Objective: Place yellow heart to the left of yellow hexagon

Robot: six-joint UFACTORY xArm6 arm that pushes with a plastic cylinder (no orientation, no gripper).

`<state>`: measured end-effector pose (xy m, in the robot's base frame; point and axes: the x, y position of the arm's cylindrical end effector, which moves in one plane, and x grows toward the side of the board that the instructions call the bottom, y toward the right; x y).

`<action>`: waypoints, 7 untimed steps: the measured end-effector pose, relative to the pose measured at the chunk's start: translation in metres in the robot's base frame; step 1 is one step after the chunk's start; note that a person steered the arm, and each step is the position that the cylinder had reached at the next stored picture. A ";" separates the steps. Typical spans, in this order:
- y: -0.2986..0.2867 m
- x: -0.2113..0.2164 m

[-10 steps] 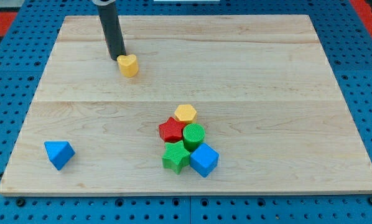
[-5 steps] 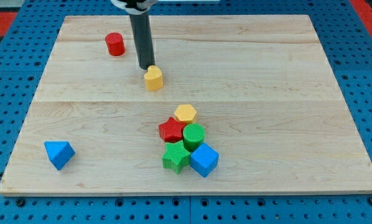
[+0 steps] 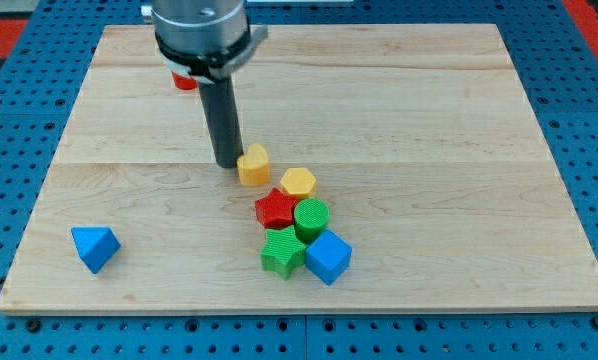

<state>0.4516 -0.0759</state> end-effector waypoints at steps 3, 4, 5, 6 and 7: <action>-0.022 -0.010; -0.009 -0.036; 0.006 -0.013; 0.004 0.010; -0.025 -0.048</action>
